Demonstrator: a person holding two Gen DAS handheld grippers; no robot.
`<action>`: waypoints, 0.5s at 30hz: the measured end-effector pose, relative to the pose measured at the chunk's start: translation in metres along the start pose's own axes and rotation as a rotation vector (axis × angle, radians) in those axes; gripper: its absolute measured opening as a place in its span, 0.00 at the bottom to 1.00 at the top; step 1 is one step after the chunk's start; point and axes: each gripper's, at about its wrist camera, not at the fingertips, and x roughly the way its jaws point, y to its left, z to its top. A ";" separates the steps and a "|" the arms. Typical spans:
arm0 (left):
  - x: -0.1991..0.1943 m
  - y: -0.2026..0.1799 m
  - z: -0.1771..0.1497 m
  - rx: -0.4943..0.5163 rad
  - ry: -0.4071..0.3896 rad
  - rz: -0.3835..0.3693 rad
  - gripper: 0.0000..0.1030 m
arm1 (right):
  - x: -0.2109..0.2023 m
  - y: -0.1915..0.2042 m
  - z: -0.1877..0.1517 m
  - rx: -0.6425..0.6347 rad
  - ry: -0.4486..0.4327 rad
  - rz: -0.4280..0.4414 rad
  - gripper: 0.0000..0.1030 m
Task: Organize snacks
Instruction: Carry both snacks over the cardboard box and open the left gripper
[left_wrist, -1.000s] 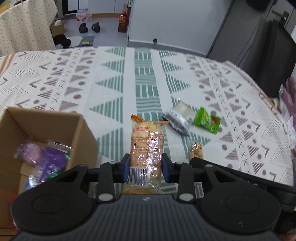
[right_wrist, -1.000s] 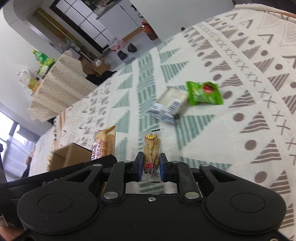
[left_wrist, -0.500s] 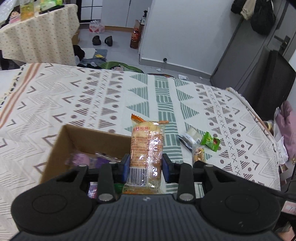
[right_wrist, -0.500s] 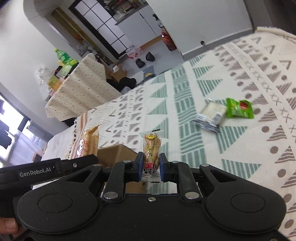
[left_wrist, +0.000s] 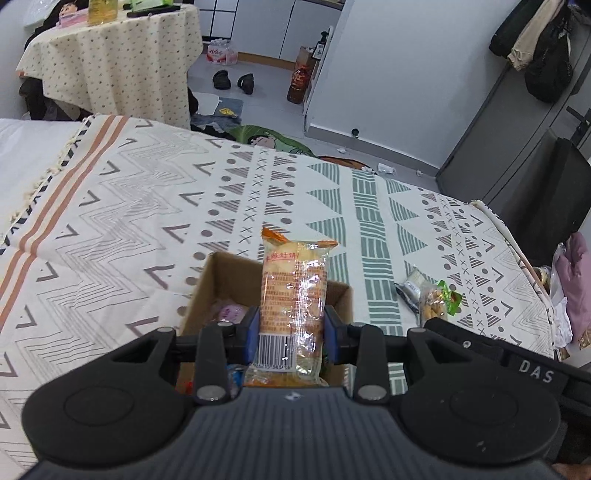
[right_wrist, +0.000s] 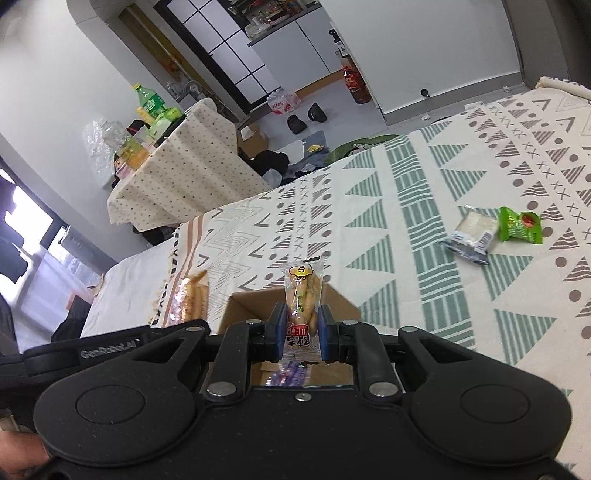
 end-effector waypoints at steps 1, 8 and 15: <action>0.000 0.004 -0.001 -0.004 0.005 -0.003 0.33 | 0.000 0.005 0.000 -0.002 0.001 -0.001 0.17; 0.003 0.030 -0.009 -0.019 0.070 0.023 0.49 | 0.006 0.032 -0.007 -0.009 0.035 -0.008 0.17; -0.015 0.058 -0.014 -0.034 0.058 0.014 0.64 | 0.019 0.059 -0.015 -0.020 0.068 -0.018 0.18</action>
